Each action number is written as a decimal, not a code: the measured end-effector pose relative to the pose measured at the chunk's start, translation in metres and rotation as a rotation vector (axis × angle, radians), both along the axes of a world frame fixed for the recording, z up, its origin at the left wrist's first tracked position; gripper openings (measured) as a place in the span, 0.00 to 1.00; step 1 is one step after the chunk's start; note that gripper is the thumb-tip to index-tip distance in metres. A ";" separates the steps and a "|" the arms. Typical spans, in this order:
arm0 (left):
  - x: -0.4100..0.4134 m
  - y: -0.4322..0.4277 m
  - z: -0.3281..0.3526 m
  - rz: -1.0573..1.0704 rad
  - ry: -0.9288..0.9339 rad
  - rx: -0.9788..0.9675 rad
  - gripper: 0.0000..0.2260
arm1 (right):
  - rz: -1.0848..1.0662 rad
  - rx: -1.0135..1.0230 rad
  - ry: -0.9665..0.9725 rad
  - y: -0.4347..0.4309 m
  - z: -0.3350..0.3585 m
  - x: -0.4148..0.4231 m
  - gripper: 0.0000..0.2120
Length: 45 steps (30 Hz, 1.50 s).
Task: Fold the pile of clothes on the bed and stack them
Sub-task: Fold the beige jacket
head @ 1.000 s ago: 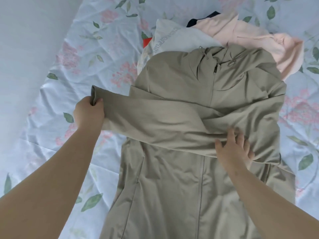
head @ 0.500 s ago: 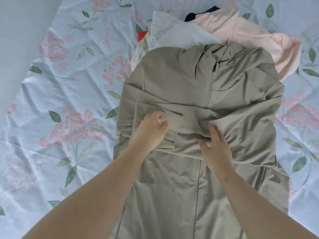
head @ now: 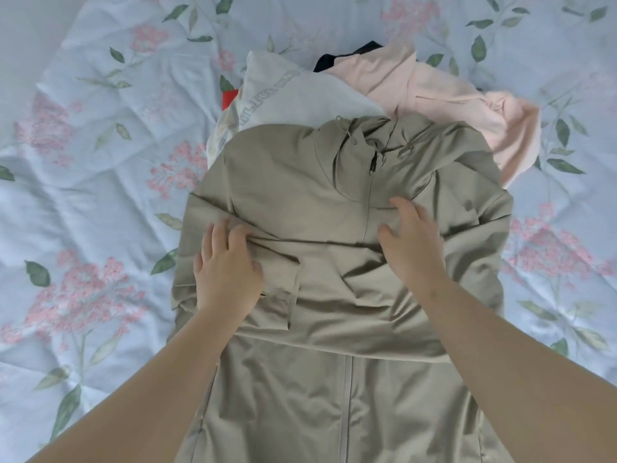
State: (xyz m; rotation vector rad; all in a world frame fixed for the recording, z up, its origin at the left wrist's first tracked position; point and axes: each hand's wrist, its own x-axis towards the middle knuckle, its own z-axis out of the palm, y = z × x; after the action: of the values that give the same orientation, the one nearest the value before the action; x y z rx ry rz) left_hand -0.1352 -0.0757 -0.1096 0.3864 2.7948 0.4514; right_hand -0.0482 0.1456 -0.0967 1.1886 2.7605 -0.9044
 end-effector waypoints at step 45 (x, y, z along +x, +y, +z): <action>-0.033 0.114 0.022 -0.219 -0.155 0.422 0.08 | -0.569 -0.718 0.346 0.076 0.014 -0.007 0.09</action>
State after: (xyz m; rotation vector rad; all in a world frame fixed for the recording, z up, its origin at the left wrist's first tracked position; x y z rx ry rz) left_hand -0.1683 0.0387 -0.0876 0.7050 2.4600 0.9738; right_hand -0.0554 0.2216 -0.0829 1.7594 1.9171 -2.0749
